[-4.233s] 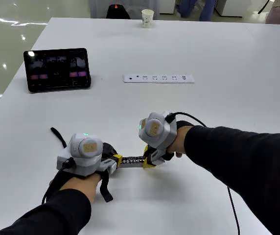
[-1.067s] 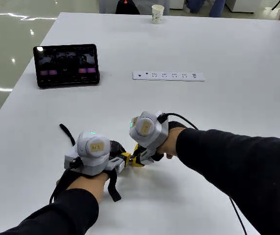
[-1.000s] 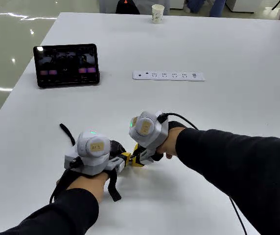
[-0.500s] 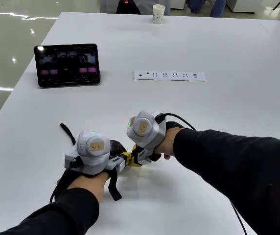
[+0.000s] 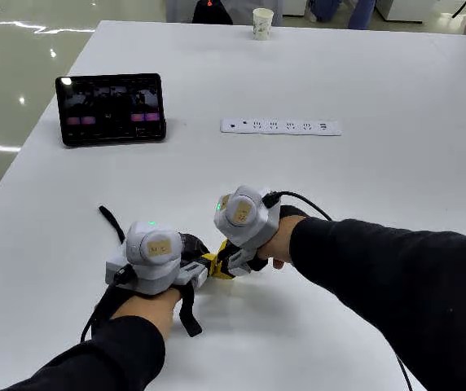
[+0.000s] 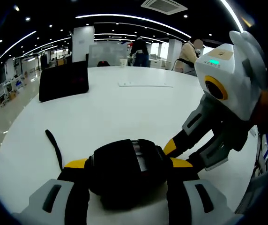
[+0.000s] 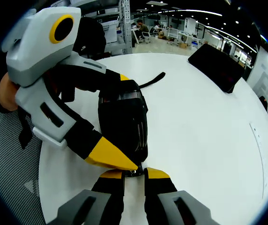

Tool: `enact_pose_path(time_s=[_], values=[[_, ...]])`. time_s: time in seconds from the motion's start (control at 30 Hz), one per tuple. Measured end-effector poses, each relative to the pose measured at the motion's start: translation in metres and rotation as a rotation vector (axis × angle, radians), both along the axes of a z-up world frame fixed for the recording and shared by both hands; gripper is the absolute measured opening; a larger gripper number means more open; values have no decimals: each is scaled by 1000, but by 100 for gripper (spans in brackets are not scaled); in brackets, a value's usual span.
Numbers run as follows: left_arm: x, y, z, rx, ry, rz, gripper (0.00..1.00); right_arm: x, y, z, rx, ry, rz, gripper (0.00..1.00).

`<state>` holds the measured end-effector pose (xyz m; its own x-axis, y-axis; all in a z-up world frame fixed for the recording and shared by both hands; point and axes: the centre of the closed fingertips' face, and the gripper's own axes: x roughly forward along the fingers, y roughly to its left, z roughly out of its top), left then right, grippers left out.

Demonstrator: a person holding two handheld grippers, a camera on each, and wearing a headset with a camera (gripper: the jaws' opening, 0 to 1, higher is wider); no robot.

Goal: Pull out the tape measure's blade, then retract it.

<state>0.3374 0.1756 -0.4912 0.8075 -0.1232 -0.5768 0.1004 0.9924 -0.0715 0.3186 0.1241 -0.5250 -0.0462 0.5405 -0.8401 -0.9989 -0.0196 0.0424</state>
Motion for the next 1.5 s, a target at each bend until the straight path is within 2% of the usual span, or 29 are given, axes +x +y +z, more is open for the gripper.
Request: enact_pose_path(time_s=[0.1,0.17,0.27,0.33,0.43,0.57,0.77,0.8,0.87,1.03,1.17,1.33,1.5], values=[[0,0,0,-6,5,-5,63,0,0,0,7,-8,-6,13],[-1,0,0,-14,8,-18,63,0,0,0,16,-6,-44,13],[-3,0,2,-28,-19,-44,62,-1,0,1,23,-38,-62,14],[-4,1,1,-41,-23,-53,61,0,-1,2,35,-44,-83,14],[-7,1,-1,-64,0,-71,61,5,-5,4,46,-56,-124,17],[-9,8,0,-80,0,-78,66,6,-10,10,64,-63,-144,20],[-11,9,2,-91,5,-101,67,5,-15,12,78,-73,-157,19],[-11,10,2,-98,5,-103,67,5,-15,12,80,-74,-160,19],[-13,7,1,-146,18,-112,64,3,-17,12,84,-66,-168,19],[-19,13,0,-159,34,-131,65,-1,-28,10,92,-66,-186,19],[-25,22,-2,-157,51,-147,71,-2,-40,13,118,-50,-231,19],[-32,30,-4,-138,71,-179,80,-4,-57,17,142,-54,-271,21],[-40,29,-1,-111,66,-250,86,-4,-77,22,162,-65,-314,23]])
